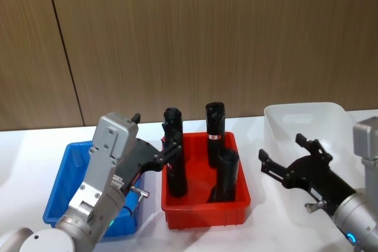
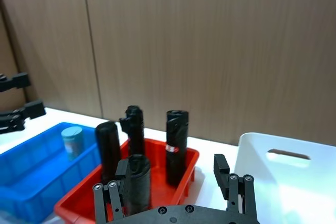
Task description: Pick the cotton swabs from the blue box and place them into the white box.
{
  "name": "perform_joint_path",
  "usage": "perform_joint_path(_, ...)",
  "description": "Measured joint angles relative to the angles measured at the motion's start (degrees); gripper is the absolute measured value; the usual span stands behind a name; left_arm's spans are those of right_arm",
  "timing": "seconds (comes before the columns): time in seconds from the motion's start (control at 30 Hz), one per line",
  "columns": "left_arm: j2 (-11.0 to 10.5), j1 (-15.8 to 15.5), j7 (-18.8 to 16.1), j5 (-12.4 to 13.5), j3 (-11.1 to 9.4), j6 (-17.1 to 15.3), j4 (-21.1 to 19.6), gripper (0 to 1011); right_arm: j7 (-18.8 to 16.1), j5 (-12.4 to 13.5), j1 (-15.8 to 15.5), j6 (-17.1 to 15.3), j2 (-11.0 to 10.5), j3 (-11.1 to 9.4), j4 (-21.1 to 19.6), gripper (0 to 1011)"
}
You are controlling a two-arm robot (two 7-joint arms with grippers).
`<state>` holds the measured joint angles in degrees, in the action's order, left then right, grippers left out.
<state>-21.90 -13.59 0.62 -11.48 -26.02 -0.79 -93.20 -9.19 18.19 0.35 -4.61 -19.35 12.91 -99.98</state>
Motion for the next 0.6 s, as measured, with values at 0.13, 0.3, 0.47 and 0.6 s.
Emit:
perform_joint_path(0.13, 0.0, 0.0, 0.0, 0.0, 0.0, 0.0, 0.0, 1003, -2.0, 0.4, 0.8, -1.4, 0.2, 0.1, 1.0, 1002)
perform_joint_path(0.3, 0.0, 0.0, 0.0, 0.0, 0.0, 0.0, 0.0, 1003, -4.7, 0.6, 2.3, -3.2, 0.7, 0.4, 2.8, 1001)
perform_joint_path(0.47, 0.0, 0.0, 0.0, 0.0, 0.0, 0.0, 0.0, 1003, -7.3, 0.8, 4.3, -5.1, 1.5, 0.7, 5.4, 1001)
perform_joint_path(0.6, 0.0, 0.0, 0.0, 0.0, 0.0, 0.0, 0.0, 1003, -8.9, 0.5, 6.0, -6.2, 2.3, 1.0, 7.6, 1001)
